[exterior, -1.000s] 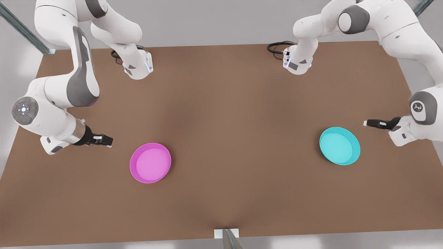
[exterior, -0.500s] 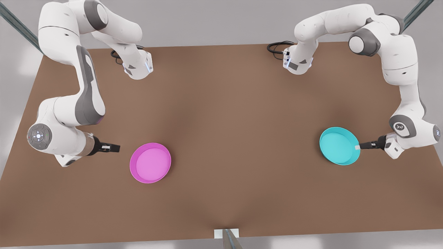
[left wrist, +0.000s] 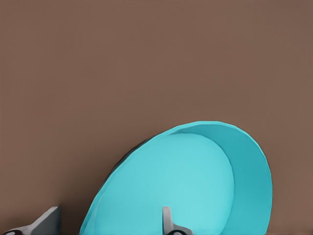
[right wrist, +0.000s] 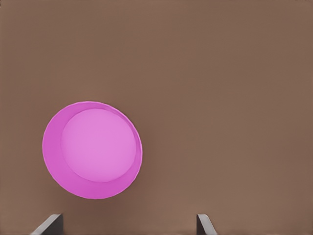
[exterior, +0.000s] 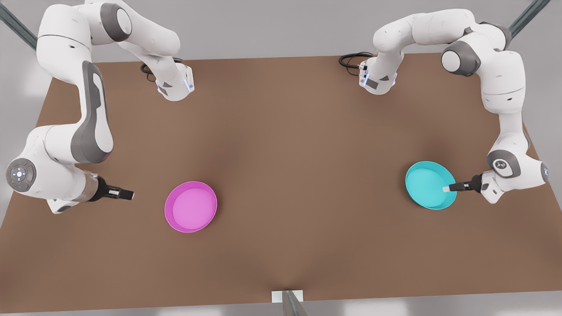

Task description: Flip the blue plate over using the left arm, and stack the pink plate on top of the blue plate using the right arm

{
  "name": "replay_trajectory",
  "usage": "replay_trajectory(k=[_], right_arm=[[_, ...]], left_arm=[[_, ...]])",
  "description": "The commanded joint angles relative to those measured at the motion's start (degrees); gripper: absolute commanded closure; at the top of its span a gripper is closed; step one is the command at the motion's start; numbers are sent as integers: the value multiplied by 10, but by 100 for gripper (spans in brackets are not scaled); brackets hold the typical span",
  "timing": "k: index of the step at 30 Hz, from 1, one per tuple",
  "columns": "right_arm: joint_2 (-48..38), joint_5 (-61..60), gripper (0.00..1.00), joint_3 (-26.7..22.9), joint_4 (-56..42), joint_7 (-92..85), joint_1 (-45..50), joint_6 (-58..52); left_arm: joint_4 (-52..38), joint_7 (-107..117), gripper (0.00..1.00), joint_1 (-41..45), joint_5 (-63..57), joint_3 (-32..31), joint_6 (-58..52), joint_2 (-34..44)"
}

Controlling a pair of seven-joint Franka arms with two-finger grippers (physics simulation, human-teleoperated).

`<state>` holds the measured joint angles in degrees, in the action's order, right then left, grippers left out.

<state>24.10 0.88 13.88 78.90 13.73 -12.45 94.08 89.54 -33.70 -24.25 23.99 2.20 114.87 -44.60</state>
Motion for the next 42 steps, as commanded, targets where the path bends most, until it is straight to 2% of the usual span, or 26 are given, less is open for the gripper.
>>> replay_trajectory(k=[1, 2, 3, 4, 5, 6, 14, 22, 27, 42], right_arm=[[0, 0, 0, 0, 0, 2, 1, -3], [0, 0, 0, 1, -1, 4, 3, -24], [0, 1, 0, 1, 0, 5, 5, -33], [0, 0, 0, 1, 0, 7, 6, -43], [0, 0, 0, 1, 1, 6, 3, -47], [0, -1, 0, 1, 0, 6, 3, -56], [0, 0, 0, 2, -2, 4, 6, -72], [0, -3, 0, 3, -8, -6, -1, -72], [1, -4, 0, 4, -5, 3, 16, -72], [1, -10, 0, 4, -8, -5, 16, -87]], left_arm=[[0, 0, 1, 0, -1, 0, 0, -1], [-1, 0, 1, 0, -1, 0, 0, -2], [-1, 0, 7, 0, -1, 0, 0, -2], [-1, 0, 17, 0, -1, 0, 0, -2], [-1, 0, 33, 0, -1, 0, 0, -2], [-1, 0, 38, 0, -1, 0, 0, -2], [0, 0, 55, 0, -1, 1, 0, -3], [-1, 1, 58, 0, -1, 0, 0, -7], [-1, 1, 64, 0, -1, 0, 0, -7], [-1, -8, 66, 0, -5, 1, -1, -10]])
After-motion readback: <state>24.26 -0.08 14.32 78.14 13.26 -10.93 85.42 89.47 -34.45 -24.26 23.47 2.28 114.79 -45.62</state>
